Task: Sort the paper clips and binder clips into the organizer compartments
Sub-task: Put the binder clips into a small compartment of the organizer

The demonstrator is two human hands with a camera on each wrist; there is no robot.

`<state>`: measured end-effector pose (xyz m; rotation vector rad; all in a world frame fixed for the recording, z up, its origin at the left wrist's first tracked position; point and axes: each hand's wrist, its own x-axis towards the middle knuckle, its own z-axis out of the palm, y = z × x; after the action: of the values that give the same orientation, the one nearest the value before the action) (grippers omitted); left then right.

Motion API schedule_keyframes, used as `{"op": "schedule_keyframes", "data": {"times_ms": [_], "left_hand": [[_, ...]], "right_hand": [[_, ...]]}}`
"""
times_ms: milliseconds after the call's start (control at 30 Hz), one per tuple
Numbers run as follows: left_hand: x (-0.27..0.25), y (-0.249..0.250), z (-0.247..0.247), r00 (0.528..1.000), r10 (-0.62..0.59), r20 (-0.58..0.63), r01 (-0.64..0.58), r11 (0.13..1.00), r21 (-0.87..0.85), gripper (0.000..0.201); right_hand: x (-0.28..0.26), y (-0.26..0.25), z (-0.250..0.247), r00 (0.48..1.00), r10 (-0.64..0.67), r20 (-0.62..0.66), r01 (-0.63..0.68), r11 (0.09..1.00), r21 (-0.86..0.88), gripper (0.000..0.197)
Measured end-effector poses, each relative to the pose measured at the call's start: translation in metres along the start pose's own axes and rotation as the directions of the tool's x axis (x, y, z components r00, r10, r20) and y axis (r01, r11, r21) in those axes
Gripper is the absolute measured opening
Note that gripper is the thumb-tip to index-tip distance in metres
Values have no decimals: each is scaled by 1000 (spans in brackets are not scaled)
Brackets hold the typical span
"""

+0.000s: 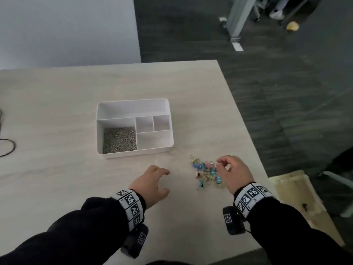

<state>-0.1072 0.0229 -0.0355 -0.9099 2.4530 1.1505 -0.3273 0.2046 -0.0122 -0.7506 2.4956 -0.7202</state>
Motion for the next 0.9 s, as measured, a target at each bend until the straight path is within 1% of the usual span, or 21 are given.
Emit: {"op": "schedule_keyframes", "data": {"times_ms": [67, 100, 200, 267, 300, 367, 400, 467, 567, 633, 733, 833, 900], "left_hand": [[10, 17, 8, 999, 18, 48, -20, 998, 61, 71], [16, 27, 11, 998, 22, 63, -27, 996, 87, 80], [33, 53, 18, 998, 24, 64, -36, 982, 187, 109], [45, 68, 22, 998, 31, 55, -43, 972, 233, 126], [51, 74, 25, 998, 35, 59, -49, 967, 250, 132], [62, 87, 31, 996, 44, 81, -67, 951, 303, 138], [66, 93, 34, 994, 50, 92, -78, 938, 338, 138], [71, 102, 40, 993, 50, 109, -89, 916, 391, 131], [73, 104, 45, 994, 41, 101, -79, 913, 399, 102], [73, 102, 47, 996, 47, 79, -73, 927, 369, 82], [73, 96, 46, 997, 69, 40, -78, 950, 302, 58], [72, 90, 45, 997, 71, 12, -72, 974, 213, 43], [72, 85, 43, 998, 64, -19, -60, 986, 157, 36]], "right_hand": [[-4, 24, -10, 999, 55, -1, -55, 998, -13, 15], [-7, 33, -13, 996, 88, 30, -87, 996, -14, 22], [-14, 46, -16, 964, 188, 188, -186, 982, -28, 58], [-17, 46, -13, 946, 199, 256, -191, 980, -56, 79], [-16, 46, -11, 941, 193, 279, -179, 981, -76, 86], [-13, 41, -8, 932, 180, 315, -148, 981, -123, 94], [-10, 38, -7, 928, 171, 331, -127, 980, -150, 96], [-2, 33, -3, 922, 145, 359, -74, 976, -203, 95], [7, 27, 3, 917, 95, 388, -1, 971, -237, 86], [10, 25, 8, 923, 51, 382, 40, 973, -228, 73], [10, 25, 14, 924, -16, 382, 100, 975, -200, 51], [11, 26, 18, 916, -73, 394, 159, 969, -191, 33], [11, 26, 18, 922, -87, 377, 163, 971, -176, 23]]}}
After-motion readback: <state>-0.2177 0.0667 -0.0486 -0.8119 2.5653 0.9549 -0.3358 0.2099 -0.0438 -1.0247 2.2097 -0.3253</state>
